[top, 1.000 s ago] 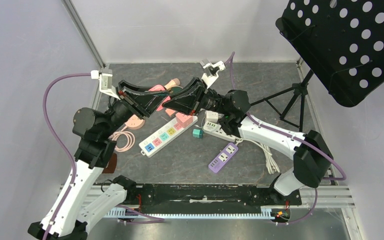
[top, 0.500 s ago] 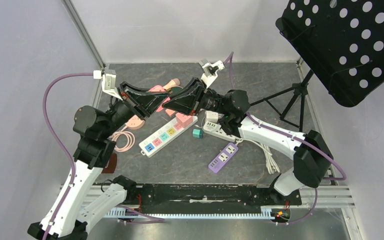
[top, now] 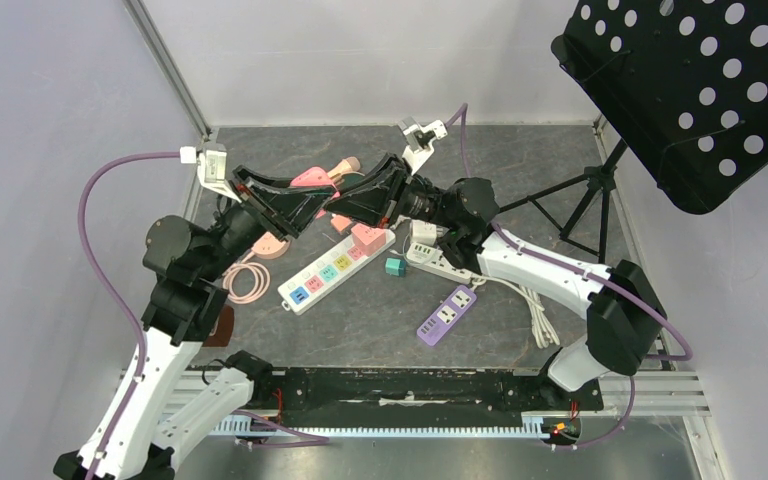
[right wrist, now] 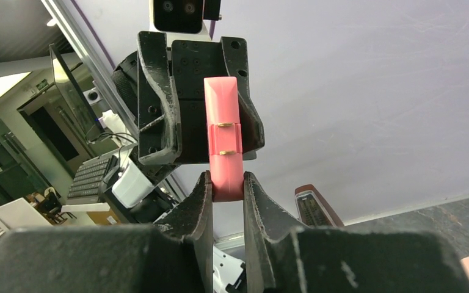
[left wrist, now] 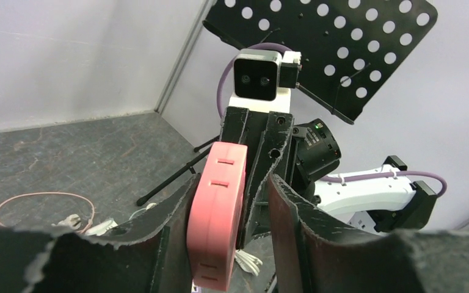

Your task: Insert the plug

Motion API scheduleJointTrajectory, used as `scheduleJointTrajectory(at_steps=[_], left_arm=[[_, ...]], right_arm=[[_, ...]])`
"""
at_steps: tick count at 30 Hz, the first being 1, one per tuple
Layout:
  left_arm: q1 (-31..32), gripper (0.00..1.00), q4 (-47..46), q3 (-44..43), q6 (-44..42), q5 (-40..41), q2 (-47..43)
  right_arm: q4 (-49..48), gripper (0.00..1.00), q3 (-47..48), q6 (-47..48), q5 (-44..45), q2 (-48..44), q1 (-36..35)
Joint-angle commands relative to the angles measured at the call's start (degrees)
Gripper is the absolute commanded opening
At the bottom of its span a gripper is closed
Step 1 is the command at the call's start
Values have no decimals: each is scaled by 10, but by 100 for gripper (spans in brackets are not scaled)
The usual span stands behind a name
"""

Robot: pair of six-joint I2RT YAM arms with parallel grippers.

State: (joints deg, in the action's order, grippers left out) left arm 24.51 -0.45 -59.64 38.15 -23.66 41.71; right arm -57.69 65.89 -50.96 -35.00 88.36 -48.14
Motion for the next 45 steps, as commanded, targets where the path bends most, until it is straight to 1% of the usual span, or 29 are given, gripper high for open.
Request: scheduleJointTrajectory(at_steps=[1, 3, 6, 10, 15, 16, 17, 18, 19, 21, 22, 24, 26, 27, 28, 29, 30, 33, 36, 38, 40, 42, 45], left_arm=[[1, 46, -2, -7, -1, 21, -17], [1, 38, -2, -6, 2, 21, -19], [1, 36, -5, -5, 6, 15, -16], [1, 26, -12, -5, 11, 5, -11], [1, 24, -20, -6, 10, -14, -4], [1, 22, -22, -6, 10, -18, -2], [1, 17, -24, -6, 10, -23, 1], [1, 5, -26, -6, 11, -27, 2], [1, 2, -26, -6, 10, -29, 5], [1, 2, -22, -8, 6, -27, 10], [1, 2, -13, -12, 1, -19, 13], [1, 2, 38, -31, -24, 8, 22], [1, 2, 100, -58, -69, 36, 38], [1, 2, 136, -71, -92, 55, 47], [0, 2, 171, -89, -119, 68, 60], [0, 2, 201, -107, -145, 80, 71], [0, 2, 235, -122, -175, 92, 84], [-4, 2, 316, -156, -247, 129, 115], [-22, 2, 402, -185, -298, 144, 162], [-40, 2, 471, -209, -318, 147, 207], [-57, 2, 520, -228, -336, 157, 244], [-74, 2, 550, -236, -361, 149, 278], [-91, 2, 580, -254, -399, 155, 343]], right_arm=[[-10, 0, 13, 12, 16, 0, 2], [-10, 0, 13, 12, 16, 1, 2], [-8, 0, 17, 12, 12, 3, 3], [-3, 0, 18, 12, 12, 3, 3], [8, 0, 20, 17, 10, 4, 3], [10, 0, 20, 17, 11, 4, 3], [12, 0, 20, 18, 10, 5, 3], [16, 0, 22, 18, 10, 6, 3], [20, 0, 23, 20, 9, 6, 3], [42, 0, 26, 27, 11, 5, 3], [53, 8, 27, 35, 12, 3, 3], [77, 41, 25, 50, 19, -4, 4], [103, 71, 17, 65, 31, -17, 11], [121, 81, 12, 72, 38, -24, 18], [131, 87, 3, 75, 40, -30, 24], [138, 90, -9, 77, 41, -40, 35], [142, 92, -20, 74, 42, -50, 48], [165, 94, -57, 82, 37, -82, 84], [253, 94, -60, 137, 49, -107, 108], [317, 94, -47, 183, 65, -116, 116], [375, 94, -30, 224, 82, -117, 119], [428, 94, -16, 258, 106, -116, 120], [470, 93, -5, 281, 128, -112, 122]])
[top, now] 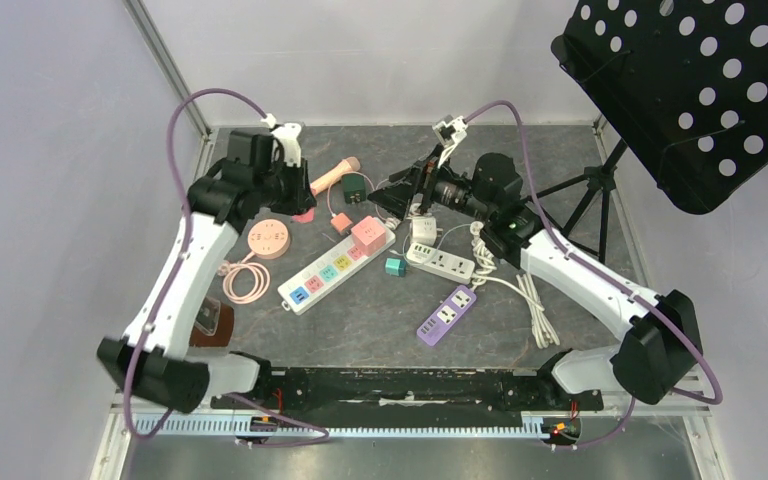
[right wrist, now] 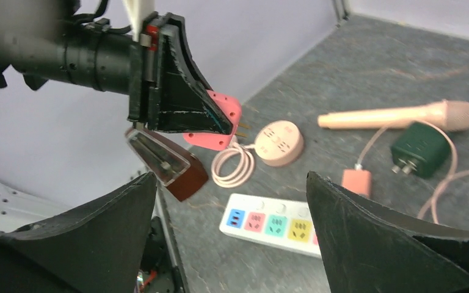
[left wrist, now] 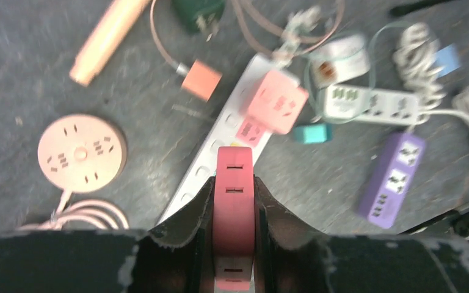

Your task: Insert the plug

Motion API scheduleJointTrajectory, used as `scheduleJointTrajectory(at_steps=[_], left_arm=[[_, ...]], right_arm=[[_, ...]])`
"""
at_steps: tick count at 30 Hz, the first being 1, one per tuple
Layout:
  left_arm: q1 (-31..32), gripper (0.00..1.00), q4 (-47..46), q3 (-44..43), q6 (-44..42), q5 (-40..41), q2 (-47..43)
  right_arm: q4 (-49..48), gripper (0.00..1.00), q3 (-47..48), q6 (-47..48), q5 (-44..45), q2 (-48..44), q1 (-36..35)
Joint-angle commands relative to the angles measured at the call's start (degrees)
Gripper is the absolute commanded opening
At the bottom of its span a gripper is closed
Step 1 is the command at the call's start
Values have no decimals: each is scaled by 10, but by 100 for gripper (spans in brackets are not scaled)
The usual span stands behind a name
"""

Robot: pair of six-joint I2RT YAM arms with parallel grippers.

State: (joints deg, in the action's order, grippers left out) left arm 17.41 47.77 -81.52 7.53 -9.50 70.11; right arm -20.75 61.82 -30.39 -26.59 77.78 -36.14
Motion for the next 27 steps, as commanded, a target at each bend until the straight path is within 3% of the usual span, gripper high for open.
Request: scheduleJointTrajectory(at_steps=[1, 12, 20, 27], left_arm=[[-26, 2, 105, -46, -102, 10, 82], [-88, 2, 203, -189, -108, 11, 341], [-171, 2, 237, -226, -121, -3, 414], [-197, 2, 243, -210, -127, 43, 448]], right_arm=[[116, 93, 40, 76, 51, -3, 3], [287, 92, 114, 127, 127, 41, 7], [340, 91, 99, 120, 193, 41, 18], [341, 91, 76, 101, 193, 46, 34]])
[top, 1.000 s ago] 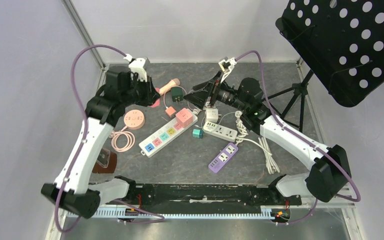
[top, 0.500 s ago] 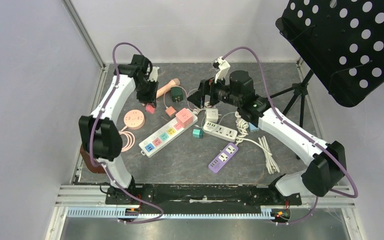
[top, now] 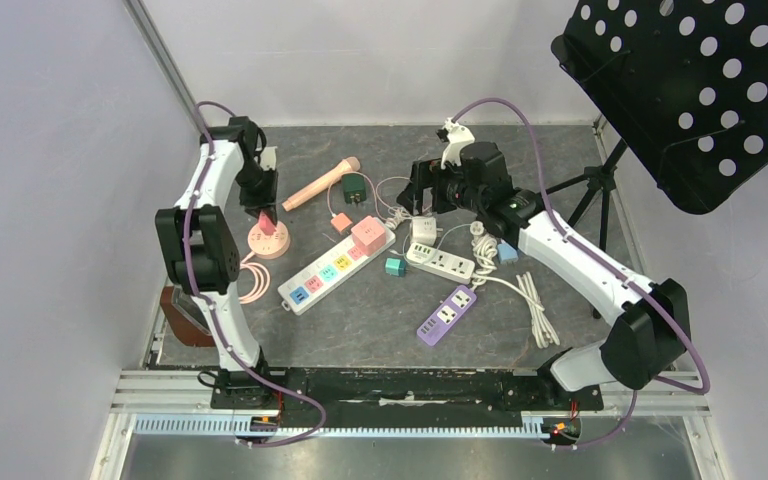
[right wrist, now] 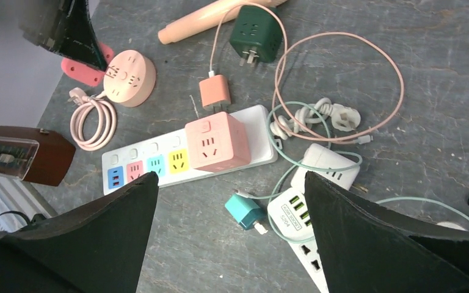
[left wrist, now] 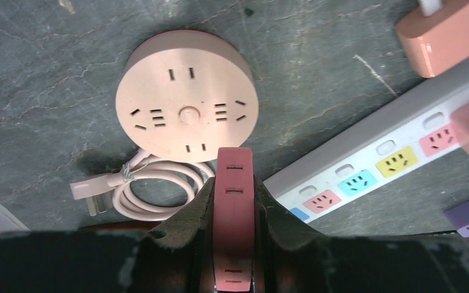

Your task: Insert the plug

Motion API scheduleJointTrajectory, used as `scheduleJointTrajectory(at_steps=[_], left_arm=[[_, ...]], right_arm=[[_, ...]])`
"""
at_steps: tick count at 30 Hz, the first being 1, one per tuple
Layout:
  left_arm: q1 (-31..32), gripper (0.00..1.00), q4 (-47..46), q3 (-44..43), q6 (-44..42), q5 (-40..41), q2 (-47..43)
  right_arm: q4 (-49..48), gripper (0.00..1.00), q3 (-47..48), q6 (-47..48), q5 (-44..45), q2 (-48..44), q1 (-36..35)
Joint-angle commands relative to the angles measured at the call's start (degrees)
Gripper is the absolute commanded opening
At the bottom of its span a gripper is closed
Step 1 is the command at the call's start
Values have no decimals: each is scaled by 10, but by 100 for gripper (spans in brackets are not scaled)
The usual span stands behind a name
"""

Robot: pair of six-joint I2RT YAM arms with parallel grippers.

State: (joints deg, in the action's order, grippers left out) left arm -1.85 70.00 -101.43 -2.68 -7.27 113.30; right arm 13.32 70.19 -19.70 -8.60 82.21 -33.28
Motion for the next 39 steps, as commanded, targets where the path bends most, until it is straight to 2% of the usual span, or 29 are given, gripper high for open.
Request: scheduleJointTrajectory(at_steps=[1, 10, 13, 18, 26, 39], left_arm=[[-4, 2, 18, -9, -23, 23, 18], [-11, 2, -17, 17, -14, 47, 25], [-12, 2, -30, 17, -10, 33, 36], [-12, 2, -26, 12, -8, 26, 53], [-11, 2, -34, 18, -2, 37, 61], [-11, 2, -40, 12, 8, 40, 25]], right_arm=[[0, 90, -8, -7, 13, 2, 6], [-33, 90, -16, -9, -19, 4, 7], [-42, 90, -18, -15, -26, 6, 7], [-82, 89, -9, -29, -83, 12, 8], [-90, 88, -16, -37, -80, 13, 8], [-93, 88, -24, -36, -81, 14, 8]])
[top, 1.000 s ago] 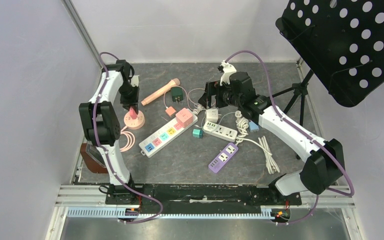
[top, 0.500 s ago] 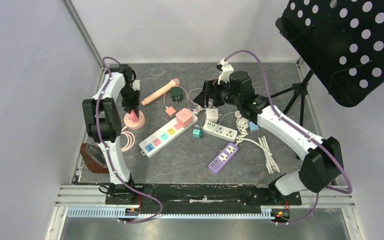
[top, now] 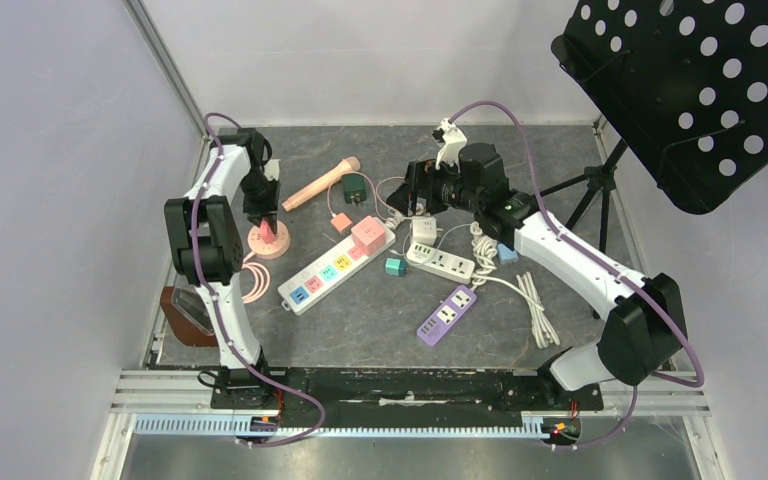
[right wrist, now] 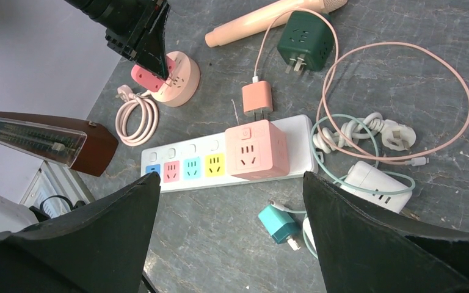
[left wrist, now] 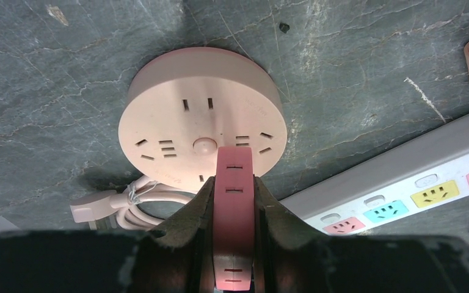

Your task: Insert the plug

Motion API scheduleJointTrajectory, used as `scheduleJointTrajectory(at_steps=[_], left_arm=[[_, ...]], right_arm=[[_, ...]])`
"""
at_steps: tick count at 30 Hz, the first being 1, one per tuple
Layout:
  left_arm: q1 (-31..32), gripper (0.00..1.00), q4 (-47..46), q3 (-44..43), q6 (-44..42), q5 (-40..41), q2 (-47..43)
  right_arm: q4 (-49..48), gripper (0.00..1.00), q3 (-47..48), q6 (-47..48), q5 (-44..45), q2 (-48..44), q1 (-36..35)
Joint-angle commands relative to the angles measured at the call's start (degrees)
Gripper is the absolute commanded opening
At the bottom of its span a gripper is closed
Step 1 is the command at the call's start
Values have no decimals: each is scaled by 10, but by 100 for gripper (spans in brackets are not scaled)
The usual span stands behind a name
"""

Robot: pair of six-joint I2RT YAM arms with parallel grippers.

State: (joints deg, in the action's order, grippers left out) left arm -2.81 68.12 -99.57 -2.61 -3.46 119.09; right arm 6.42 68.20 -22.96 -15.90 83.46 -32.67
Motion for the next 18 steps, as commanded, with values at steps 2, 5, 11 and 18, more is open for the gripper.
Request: scheduleJointTrajectory(at_steps=[2, 5, 11, 18], left_arm=[[1, 2, -31, -5, 16, 6, -35], [12, 2, -46, 3, 20, 7, -43], [21, 2, -47, 7, 20, 25, -31], [21, 2, -28, 11, 20, 49, -27]], right_arm=[[-28, 88, -6, -3, -14, 0, 1], [-31, 88, -7, -4, -13, -1, 1], [-32, 88, -10, -3, -13, -3, 1], [-30, 88, -14, -2, -9, -7, 1]])
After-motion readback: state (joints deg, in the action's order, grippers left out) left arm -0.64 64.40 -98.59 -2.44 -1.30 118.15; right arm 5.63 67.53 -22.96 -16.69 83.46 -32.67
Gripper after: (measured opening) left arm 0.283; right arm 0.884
